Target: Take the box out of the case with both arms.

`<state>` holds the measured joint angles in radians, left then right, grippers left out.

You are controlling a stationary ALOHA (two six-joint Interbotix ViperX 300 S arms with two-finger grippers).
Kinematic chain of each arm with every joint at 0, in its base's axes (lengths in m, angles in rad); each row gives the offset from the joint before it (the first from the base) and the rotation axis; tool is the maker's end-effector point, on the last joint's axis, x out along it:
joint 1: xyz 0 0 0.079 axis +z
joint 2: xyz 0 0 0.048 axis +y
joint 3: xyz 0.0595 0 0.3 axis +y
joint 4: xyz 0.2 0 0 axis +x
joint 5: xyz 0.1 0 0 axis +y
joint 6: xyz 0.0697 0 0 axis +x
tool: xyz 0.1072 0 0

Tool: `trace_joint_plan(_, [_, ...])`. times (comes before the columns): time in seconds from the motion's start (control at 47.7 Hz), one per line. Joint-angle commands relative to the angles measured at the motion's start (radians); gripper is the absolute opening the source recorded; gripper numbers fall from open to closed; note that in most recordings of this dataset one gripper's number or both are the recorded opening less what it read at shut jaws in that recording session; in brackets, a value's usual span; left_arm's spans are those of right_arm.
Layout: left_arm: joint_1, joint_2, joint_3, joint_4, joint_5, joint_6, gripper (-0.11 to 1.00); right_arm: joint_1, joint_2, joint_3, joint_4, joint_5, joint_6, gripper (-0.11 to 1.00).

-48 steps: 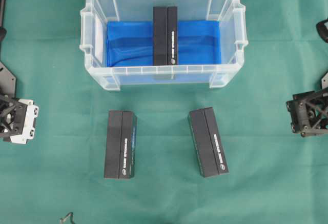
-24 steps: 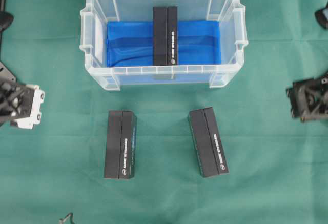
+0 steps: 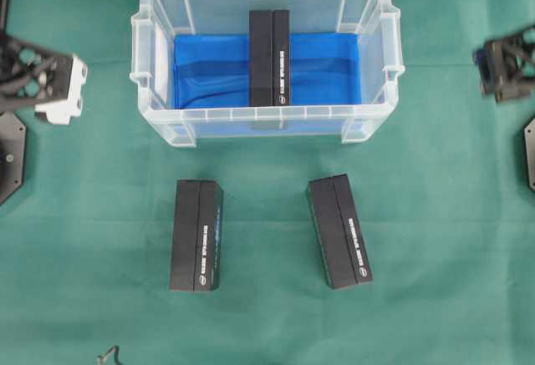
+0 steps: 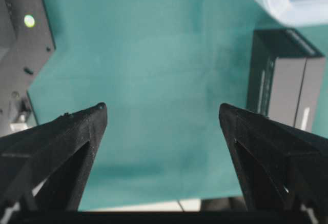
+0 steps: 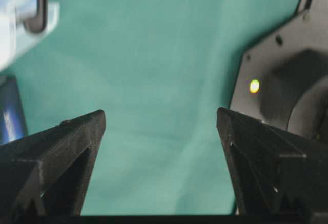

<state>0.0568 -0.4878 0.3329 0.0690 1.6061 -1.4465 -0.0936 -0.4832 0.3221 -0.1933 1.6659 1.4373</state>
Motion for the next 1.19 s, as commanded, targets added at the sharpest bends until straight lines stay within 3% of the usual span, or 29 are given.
trace_joint_plan(0.0, [0.060,-0.006,-0.025,0.003,0.000,0.043,0.86,-0.075,-0.006,-0.009,-0.003,-0.028,-0.055,0.85])
trace_joint_plan(0.272, [0.167,0.009,-0.035,0.003,0.000,0.155,0.86,-0.219,0.011,-0.009,0.002,-0.067,-0.187,0.85])
trace_joint_plan(1.173, [0.170,0.017,-0.032,0.003,-0.005,0.155,0.86,-0.221,0.014,-0.009,0.023,-0.069,-0.183,0.85])
